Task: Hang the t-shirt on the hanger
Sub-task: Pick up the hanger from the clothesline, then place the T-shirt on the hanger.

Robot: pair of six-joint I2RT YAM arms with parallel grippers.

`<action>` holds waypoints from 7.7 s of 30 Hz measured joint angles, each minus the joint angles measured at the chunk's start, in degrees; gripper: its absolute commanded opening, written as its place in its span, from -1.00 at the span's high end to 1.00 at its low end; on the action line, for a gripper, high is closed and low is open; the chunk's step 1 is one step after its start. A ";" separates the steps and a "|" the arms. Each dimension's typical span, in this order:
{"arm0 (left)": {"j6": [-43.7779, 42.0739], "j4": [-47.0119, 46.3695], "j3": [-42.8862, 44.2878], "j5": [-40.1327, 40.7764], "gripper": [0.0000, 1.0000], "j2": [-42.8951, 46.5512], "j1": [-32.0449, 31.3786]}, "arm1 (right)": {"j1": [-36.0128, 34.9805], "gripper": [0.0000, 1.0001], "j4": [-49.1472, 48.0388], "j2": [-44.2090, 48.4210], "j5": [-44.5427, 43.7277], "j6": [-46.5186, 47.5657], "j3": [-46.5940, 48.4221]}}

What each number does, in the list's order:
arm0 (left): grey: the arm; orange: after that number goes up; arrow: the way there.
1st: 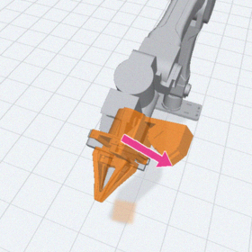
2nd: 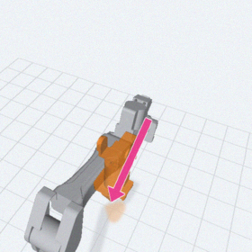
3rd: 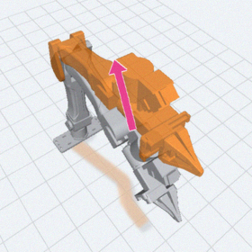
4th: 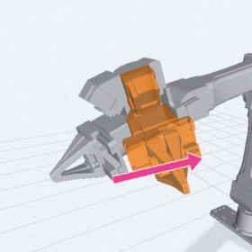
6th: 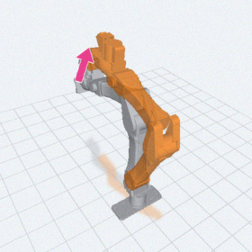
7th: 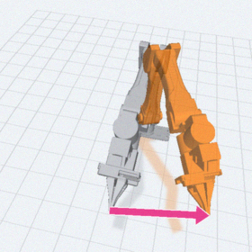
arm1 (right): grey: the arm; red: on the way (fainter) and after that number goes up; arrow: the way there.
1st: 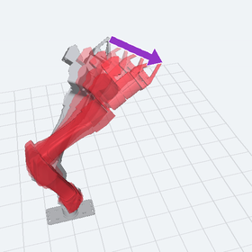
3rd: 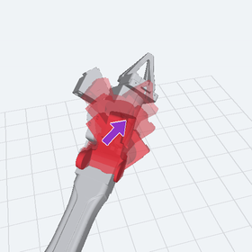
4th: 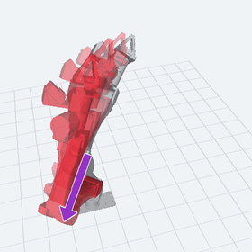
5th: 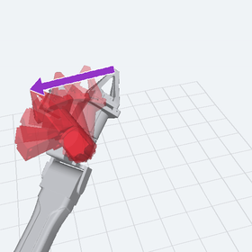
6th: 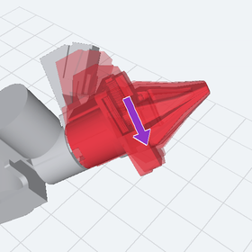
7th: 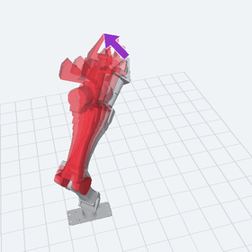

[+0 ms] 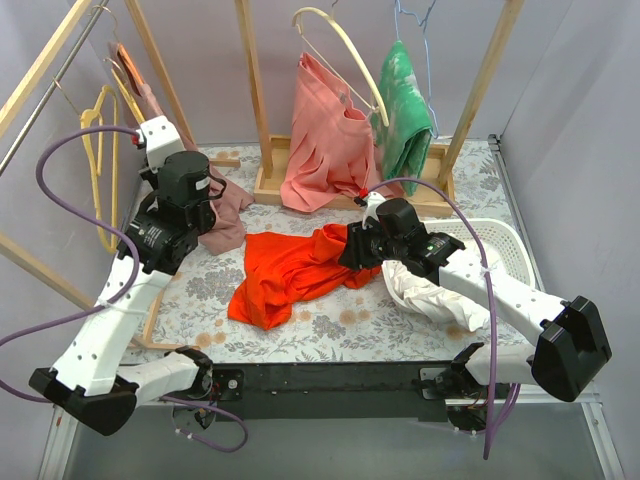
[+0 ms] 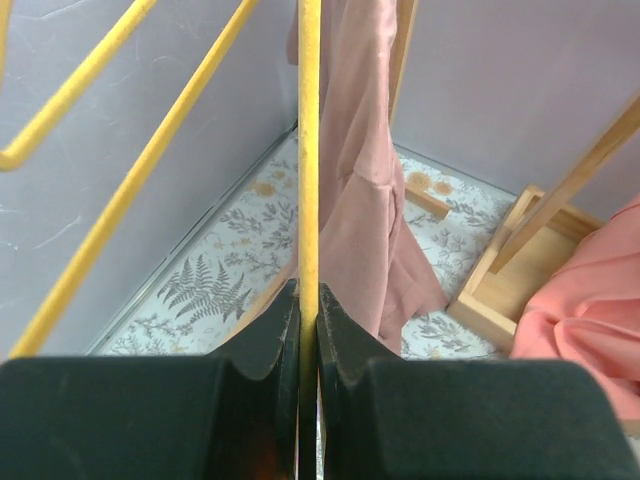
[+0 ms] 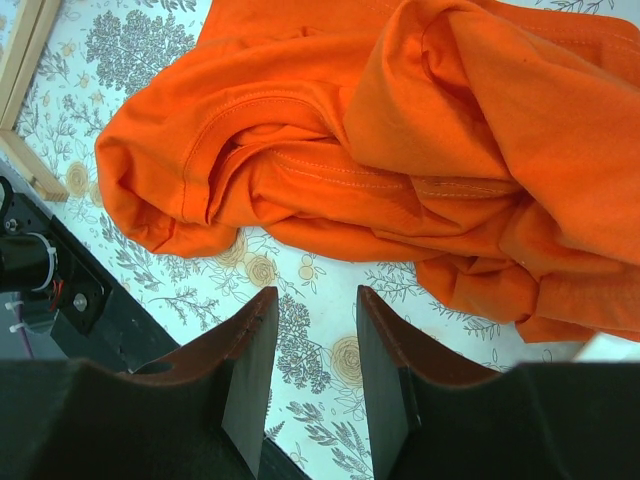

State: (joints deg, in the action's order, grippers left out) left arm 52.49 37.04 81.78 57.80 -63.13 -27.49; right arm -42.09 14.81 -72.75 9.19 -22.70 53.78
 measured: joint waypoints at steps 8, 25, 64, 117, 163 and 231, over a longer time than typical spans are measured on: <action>1.05 3.74 1.18 6.82 1.00 -0.04 -4.96 | 0.00 0.10 -0.20 0.00 0.02 -0.02 0.00; -10.25 -6.08 3.58 23.71 1.00 -2.16 -19.41 | 0.00 0.10 -0.44 0.00 0.00 -0.02 0.00; -15.34 -9.55 14.29 -38.01 1.00 4.46 -25.14 | -0.04 0.10 2.14 4.63 -9.09 0.28 -0.15; -5.16 13.35 -14.64 -69.24 1.00 10.60 -25.14 | -0.09 -0.26 -9.14 14.45 3.37 6.12 10.73; -1.53 -8.85 -17.35 -59.56 1.00 2.10 -24.37 | -13.57 0.97 -13.97 9.57 -14.21 4.92 12.17; -16.70 3.26 -23.65 -27.80 1.00 31.10 -24.22 | -9.68 0.00 -7.21 -23.45 -28.15 1.84 10.14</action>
State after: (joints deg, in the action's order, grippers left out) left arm 35.79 40.29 58.13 30.00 -32.03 -51.70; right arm -51.77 7.60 -96.20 -18.96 -20.86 63.92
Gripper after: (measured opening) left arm 0.058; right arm 0.541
